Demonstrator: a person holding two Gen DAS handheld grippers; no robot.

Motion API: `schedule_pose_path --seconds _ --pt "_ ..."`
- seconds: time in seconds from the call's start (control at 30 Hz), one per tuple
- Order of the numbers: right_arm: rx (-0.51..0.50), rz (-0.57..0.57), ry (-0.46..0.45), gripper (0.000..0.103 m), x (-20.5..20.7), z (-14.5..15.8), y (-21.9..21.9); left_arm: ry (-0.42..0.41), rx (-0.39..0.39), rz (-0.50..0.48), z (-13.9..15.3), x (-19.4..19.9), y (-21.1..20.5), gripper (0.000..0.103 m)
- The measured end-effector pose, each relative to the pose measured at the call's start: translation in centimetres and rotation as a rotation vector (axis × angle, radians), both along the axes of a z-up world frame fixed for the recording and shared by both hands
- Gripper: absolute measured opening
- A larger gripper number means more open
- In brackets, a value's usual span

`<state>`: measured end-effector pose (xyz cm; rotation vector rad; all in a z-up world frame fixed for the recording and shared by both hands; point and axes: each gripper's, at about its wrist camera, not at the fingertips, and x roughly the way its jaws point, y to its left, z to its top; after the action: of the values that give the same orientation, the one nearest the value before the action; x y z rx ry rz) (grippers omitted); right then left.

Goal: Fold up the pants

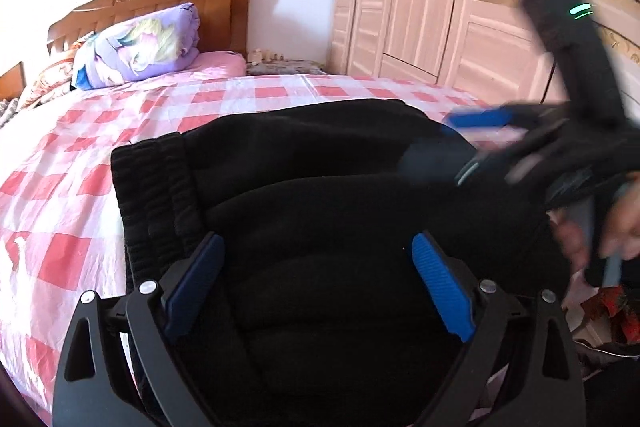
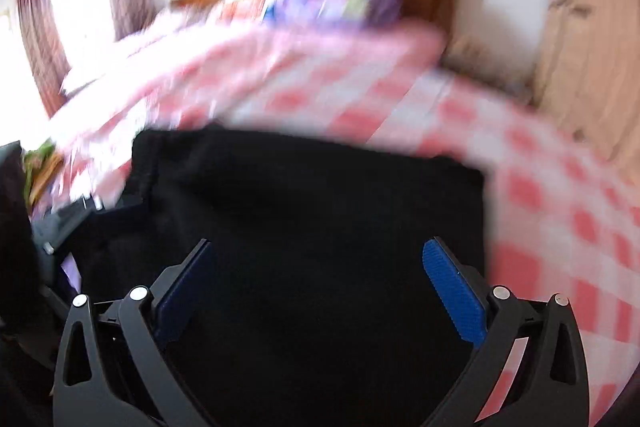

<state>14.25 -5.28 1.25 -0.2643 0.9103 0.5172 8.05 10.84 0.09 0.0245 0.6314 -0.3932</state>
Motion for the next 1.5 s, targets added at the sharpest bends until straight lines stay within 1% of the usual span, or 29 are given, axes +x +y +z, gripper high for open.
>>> schedule_pose_path --seconds 0.03,0.07,0.1,0.13,0.3,0.33,0.37,0.43,0.5,0.6,0.7,0.77,0.8,0.83,0.87,0.9,0.93,1.0,1.03,1.07,1.1,1.13,1.17,1.2,1.27,1.33,1.37,1.43,1.5 --pt "0.0 0.003 -0.009 0.099 -0.1 0.0 -0.1 0.01 -0.001 -0.015 -0.1 0.1 0.1 0.094" --pt "-0.017 0.028 -0.008 0.099 -0.2 -0.1 -0.1 -0.003 0.015 -0.027 -0.2 0.0 0.0 0.095" --pt "-0.029 0.047 -0.014 0.099 -0.4 -0.2 -0.1 0.002 -0.005 -0.032 -0.3 0.1 0.2 0.095" --pt "-0.022 0.055 -0.019 0.099 -0.4 -0.3 -0.3 0.006 -0.02 -0.034 -0.3 0.2 0.3 0.095" --pt "0.043 0.082 0.001 0.099 -0.4 0.1 -1.7 0.002 -0.019 -0.035 -0.4 0.2 0.3 0.095" --pt "0.06 0.069 -0.006 0.099 -0.3 0.6 -1.9 0.003 -0.018 -0.035 -0.4 0.2 0.3 0.095" --pt "0.093 0.024 -0.035 0.099 -0.1 1.4 -2.8 0.004 -0.018 -0.035 -0.4 0.3 0.3 0.095" --pt "0.094 -0.066 -0.1 0.099 0.4 2.5 -3.5 0.002 -0.017 -0.034 -0.3 0.2 0.3 0.095" --pt "0.089 -0.143 -0.125 0.099 1.8 3.1 -4.4 0.001 -0.016 -0.033 -0.3 0.2 0.3 0.095" --pt "0.129 -0.204 -0.08 0.099 4.3 2.8 -5.5 -0.002 -0.017 -0.035 -0.3 0.2 0.4 0.095" --pt "0.102 -0.279 -0.064 0.099 6.6 1.8 -6.1 -0.006 -0.018 -0.035 -0.3 0.2 0.5 0.095" --pt "0.135 -0.335 -0.024 0.099 8.2 1.2 -7.0 -0.008 -0.018 -0.036 -0.3 0.2 0.5 0.095" --pt "0.133 -0.359 0.001 0.099 8.8 0.9 -7.3 -0.009 -0.018 -0.036 -0.4 0.1 0.5 0.095" --pt "0.104 -0.37 0.023 0.099 9.2 0.5 -7.3 -0.011 -0.019 -0.036 -0.4 0.1 0.6 0.095" --pt "0.058 -0.353 0.058 0.099 9.8 -0.3 -6.8 -0.014 -0.021 -0.036 -0.4 0.1 0.6 0.095" --pt "0.033 -0.341 0.055 0.099 10.1 -0.4 -6.5 -0.016 -0.021 -0.035 -0.4 0.0 0.6 0.095" --pt "0.044 -0.339 0.031 0.099 10.1 0.0 -6.6 -0.018 -0.022 -0.034 -0.4 0.0 0.6 0.095" --pt "0.105 -0.364 -0.002 0.099 10.2 0.9 -7.4 -0.019 -0.021 -0.035 -0.5 0.0 0.6 0.095" --pt "0.127 -0.407 -0.014 0.099 10.3 1.1 -8.1 -0.019 -0.021 -0.036 -0.5 0.0 0.7 0.095" --pt "0.111 -0.441 -0.015 0.099 10.7 1.0 -8.3 -0.02 -0.022 -0.037 -0.5 0.0 0.7 0.095" --pt "0.06 -0.461 -0.002 0.099 11.3 0.4 -8.3 -0.02 -0.022 -0.036 -0.5 0.0 0.8 0.096" --pt "0.002 -0.438 0.03 0.099 12.0 -0.6 -7.8 -0.02 -0.022 -0.035 -0.5 0.0 0.8 0.095" --pt "-0.02 -0.418 0.059 0.099 12.5 -1.4 -7.7 -0.021 -0.021 -0.034 -0.5 0.0 0.8 0.095" --pt "-0.011 -0.409 0.075 0.099 12.8 -1.9 -7.8 -0.021 -0.02 -0.034 -0.5 0.0 0.7 0.095" --pt "0.046 -0.423 0.057 0.099 12.7 -1.3 -8.8 -0.021 -0.019 -0.036 -0.5 0.0 0.7 0.096" --pt "0.119 -0.496 -0.013 0.099 11.1 0.4 -10.5 -0.019 -0.018 -0.038 -0.5 0.0 0.8 0.095" --pt "0.166 -0.511 -0.026 0.099 10.3 1.1 -11.1 -0.019 -0.018 -0.038 -0.5 0.0 0.8 0.095" --pt "0.28 -0.477 -0.051 0.099 7.6 2.8 -11.9 -0.019 -0.016 -0.038 -0.5 0.0 0.7 0.095" --pt "0.295 -0.413 -0.096 0.099 5.1 4.1 -11.7 -0.02 -0.011 -0.041 -0.3 -0.2 0.7 0.095"
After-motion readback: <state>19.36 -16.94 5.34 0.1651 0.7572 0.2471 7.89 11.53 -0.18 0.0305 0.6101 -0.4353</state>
